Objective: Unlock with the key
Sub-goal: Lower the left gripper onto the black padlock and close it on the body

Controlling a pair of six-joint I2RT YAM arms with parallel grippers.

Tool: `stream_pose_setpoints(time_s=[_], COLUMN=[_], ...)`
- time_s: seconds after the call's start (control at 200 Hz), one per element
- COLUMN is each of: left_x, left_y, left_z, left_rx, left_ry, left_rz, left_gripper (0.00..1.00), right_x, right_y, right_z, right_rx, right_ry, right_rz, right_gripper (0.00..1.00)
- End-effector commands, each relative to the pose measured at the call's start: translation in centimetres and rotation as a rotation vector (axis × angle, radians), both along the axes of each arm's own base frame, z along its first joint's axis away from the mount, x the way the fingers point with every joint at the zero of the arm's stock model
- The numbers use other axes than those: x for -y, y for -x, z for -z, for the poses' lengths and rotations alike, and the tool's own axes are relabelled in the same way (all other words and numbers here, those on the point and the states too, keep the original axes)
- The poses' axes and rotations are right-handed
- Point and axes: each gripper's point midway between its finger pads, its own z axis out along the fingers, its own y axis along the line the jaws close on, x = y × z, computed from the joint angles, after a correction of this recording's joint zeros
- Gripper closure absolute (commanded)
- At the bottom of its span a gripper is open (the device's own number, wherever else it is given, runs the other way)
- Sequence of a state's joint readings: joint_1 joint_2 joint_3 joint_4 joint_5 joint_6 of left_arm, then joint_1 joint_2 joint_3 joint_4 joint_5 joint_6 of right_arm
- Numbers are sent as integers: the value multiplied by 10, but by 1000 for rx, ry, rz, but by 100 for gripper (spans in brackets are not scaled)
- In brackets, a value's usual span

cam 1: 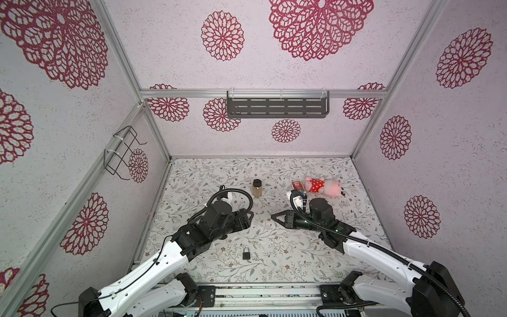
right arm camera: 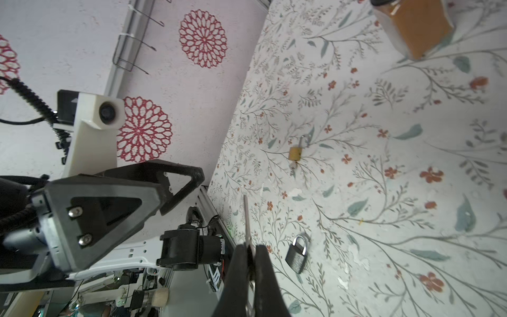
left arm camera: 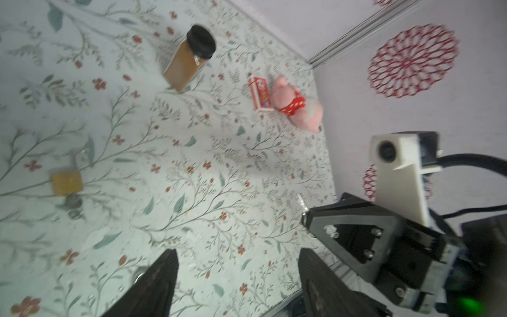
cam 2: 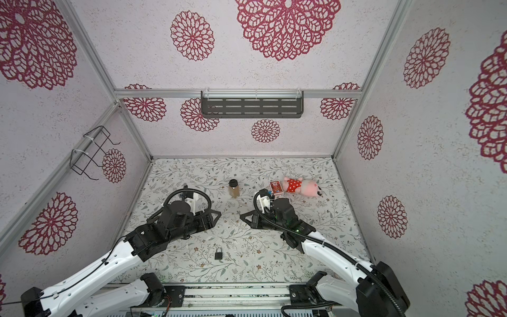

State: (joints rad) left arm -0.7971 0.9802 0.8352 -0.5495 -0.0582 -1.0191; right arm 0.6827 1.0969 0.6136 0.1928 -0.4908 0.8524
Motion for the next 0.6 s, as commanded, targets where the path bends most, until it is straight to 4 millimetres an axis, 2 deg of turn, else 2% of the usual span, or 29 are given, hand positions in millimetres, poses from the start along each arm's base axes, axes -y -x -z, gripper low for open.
stream_pose_setpoints(time_s=[0.0,0.31,0.51,0.595], left_x=[-11,0,-1,6], left_y=[22,52,60,62], left_z=[38,98,128,137], left_rx=[-151,-341,-412,-422], left_ry=[-115,-219,-278,-282], left_rz=[-45,-63,-88,-79], left_gripper=[26,23,23,24], right_x=[9,13,17,18], right_y=[0,21,24,23], right_z=[5,52,61,65], right_rx=[21,-63,-76,-81], right_ry=[22,85,97,105], right_rz=[53,64,67,74], right_gripper=[100,100,100,100])
